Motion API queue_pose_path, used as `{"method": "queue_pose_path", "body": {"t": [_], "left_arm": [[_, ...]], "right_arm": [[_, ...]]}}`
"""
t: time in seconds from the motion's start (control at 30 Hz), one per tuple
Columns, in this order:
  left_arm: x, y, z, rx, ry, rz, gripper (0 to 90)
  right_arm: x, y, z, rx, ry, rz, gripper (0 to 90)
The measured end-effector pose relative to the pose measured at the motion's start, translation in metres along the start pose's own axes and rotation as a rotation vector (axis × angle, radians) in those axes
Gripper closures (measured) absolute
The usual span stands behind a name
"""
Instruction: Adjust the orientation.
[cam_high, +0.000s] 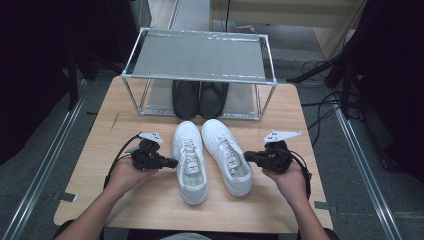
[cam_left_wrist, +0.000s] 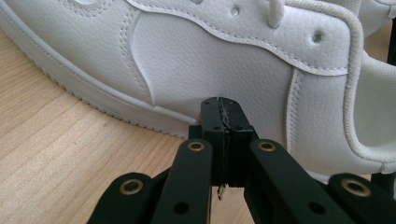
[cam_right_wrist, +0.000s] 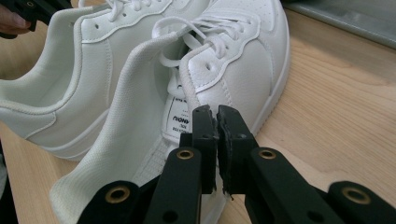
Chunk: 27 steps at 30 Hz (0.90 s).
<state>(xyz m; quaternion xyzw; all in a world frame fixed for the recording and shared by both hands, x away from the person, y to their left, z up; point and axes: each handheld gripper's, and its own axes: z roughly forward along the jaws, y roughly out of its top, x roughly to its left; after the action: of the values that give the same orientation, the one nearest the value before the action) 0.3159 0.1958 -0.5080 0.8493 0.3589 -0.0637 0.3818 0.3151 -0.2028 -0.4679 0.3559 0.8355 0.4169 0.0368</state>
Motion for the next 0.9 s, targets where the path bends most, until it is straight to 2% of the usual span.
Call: {"method": "queue_pose_path", "body": {"t": [0.1, 0.27, 0.43, 0.57, 0.6, 0.7, 0.8, 0.9], "left_arm": [[-0.002, 0.000, 0.002, 0.009, -0.015, 0.006, 90.0], [-0.011, 0.003, 0.011, 0.036, -0.033, 0.047, 89.4], [-0.015, 0.005, 0.016, 0.037, -0.050, 0.061, 89.3], [-0.018, 0.005, 0.020, 0.035, -0.055, 0.062, 88.4], [-0.020, 0.006, 0.021, 0.039, -0.046, 0.072, 88.4], [-0.019, 0.006, 0.021, 0.039, -0.053, 0.067, 88.4], [-0.019, 0.006, 0.023, 0.036, -0.062, 0.065, 88.4], [-0.019, 0.006, 0.023, 0.036, -0.066, 0.061, 88.3]], "right_arm": [[0.000, 0.001, 0.002, 0.002, 0.004, 0.001, 87.3], [0.001, 0.001, 0.003, 0.003, -0.001, -0.003, 87.4], [0.001, 0.003, 0.006, -0.004, -0.001, 0.000, 88.2], [0.003, 0.004, 0.009, -0.006, 0.020, 0.002, 88.1], [0.004, 0.005, 0.010, -0.003, 0.013, -0.002, 88.2], [0.003, 0.005, 0.009, -0.006, 0.005, 0.000, 88.2], [0.003, 0.006, 0.006, -0.022, -0.007, 0.005, 89.0], [0.008, 0.009, 0.003, -0.058, 0.006, 0.006, 89.2]]}}
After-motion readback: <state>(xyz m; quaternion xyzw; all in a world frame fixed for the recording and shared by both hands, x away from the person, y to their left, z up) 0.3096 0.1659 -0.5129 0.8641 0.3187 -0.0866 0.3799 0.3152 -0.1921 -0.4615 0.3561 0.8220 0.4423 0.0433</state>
